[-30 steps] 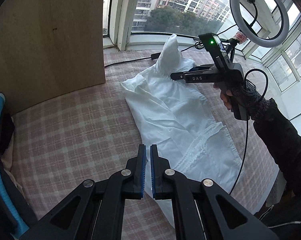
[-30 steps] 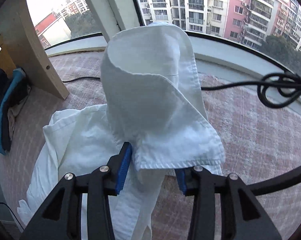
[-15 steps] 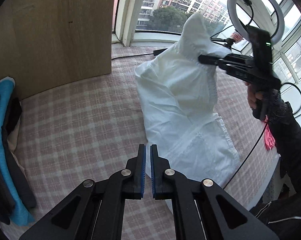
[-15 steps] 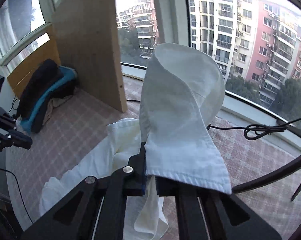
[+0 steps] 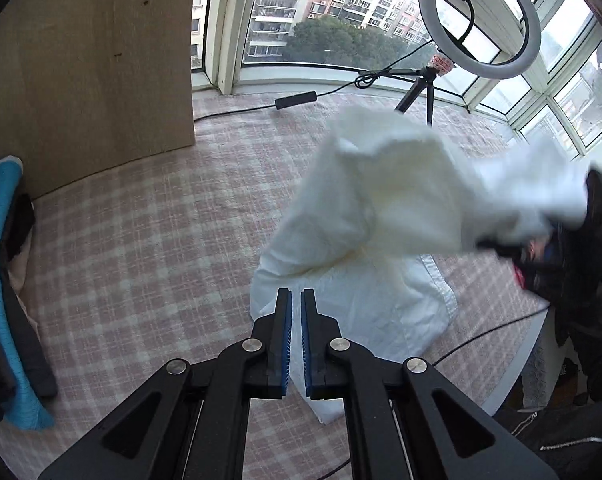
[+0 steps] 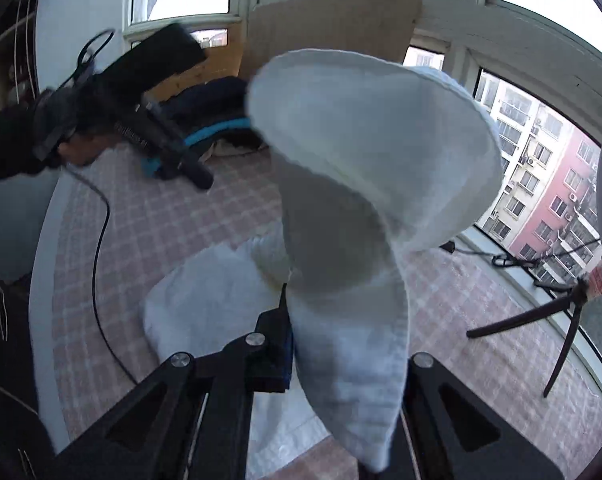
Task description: Fold clothes
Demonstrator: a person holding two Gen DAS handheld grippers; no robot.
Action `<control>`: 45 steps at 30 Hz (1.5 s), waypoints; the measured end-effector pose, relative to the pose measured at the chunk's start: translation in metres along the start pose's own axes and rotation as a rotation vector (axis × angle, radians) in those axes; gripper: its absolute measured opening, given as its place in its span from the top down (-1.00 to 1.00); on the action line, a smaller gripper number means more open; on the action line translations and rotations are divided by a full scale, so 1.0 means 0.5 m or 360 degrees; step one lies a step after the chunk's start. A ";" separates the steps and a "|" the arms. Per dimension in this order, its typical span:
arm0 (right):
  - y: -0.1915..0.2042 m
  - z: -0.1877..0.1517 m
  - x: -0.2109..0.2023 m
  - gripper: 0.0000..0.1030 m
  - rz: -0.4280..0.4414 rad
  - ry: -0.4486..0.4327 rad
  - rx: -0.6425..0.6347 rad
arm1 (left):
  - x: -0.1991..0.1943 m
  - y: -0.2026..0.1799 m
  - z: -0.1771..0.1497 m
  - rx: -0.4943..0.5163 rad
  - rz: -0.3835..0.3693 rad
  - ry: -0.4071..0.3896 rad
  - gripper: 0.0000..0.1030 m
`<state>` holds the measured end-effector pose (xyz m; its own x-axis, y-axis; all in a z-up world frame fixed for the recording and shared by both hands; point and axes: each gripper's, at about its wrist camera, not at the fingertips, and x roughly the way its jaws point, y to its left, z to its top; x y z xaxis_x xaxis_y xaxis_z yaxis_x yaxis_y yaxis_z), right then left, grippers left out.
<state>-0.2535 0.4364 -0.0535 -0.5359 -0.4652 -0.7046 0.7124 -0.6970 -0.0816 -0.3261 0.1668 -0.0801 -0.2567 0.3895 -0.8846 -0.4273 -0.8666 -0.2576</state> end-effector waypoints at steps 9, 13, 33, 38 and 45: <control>0.058 -0.112 -0.001 0.87 0.0019 0.0199 0.0031 | 0.103 -0.021 0.162 0.0258 -0.0102 0.0064 0.90; 0.038 -0.121 -0.008 0.87 0.0028 0.0173 0.0130 | 0.187 -0.069 0.191 0.0426 -0.0243 0.0288 0.90; 0.015 -0.204 -0.083 0.85 -0.0082 0.0322 0.0518 | 0.123 -0.070 -0.060 0.0577 -0.0248 0.0495 0.90; 0.002 -0.157 -0.140 0.85 -0.0145 0.0193 0.0571 | 0.100 -0.090 -0.004 0.0588 -0.0176 0.0333 0.89; -0.067 -0.107 -0.043 0.85 -0.0173 0.0161 0.0814 | 0.178 -0.024 0.020 0.0346 -0.0152 0.0313 0.89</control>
<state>-0.2417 0.4990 -0.0730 -0.5301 -0.3381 -0.7776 0.3294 -0.9272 0.1786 -0.3524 0.2150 -0.1521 -0.0429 0.3800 -0.9240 -0.6225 -0.7336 -0.2728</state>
